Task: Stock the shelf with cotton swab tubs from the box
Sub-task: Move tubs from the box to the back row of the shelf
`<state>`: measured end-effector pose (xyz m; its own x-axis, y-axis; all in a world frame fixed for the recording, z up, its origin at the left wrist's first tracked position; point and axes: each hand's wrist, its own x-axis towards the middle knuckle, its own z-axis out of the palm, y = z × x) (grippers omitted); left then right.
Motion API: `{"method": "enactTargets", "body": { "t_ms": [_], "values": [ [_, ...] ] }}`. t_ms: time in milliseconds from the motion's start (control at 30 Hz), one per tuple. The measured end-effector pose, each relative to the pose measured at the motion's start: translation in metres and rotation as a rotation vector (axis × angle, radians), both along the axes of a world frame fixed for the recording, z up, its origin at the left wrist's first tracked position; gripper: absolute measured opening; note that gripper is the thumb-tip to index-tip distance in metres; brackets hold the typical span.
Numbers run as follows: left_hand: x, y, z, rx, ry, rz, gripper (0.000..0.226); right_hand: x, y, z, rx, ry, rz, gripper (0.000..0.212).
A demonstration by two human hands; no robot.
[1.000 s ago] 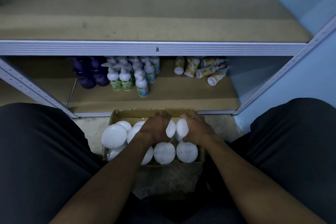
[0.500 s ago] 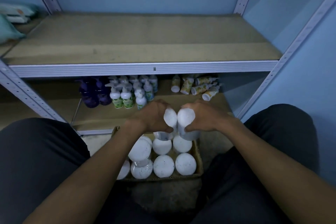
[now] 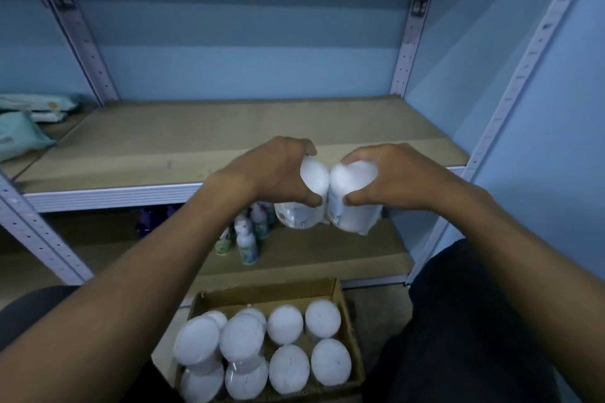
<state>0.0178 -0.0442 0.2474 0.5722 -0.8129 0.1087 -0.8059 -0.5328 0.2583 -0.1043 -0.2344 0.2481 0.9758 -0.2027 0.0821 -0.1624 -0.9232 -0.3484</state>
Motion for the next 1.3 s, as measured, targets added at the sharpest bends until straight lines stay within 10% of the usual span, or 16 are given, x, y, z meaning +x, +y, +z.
{"method": "enactTargets", "body": {
  "t_ms": [433,1300],
  "values": [
    [0.055,-0.072,0.075,0.039,-0.119,-0.001,0.081,0.041,-0.050,0.083,-0.094,-0.042,-0.093,0.066],
    [0.086,-0.111,0.038,0.152,0.042,-0.036,0.078,0.080,-0.079,0.023,-0.077,0.050,-0.177,0.066]
  ]
}}
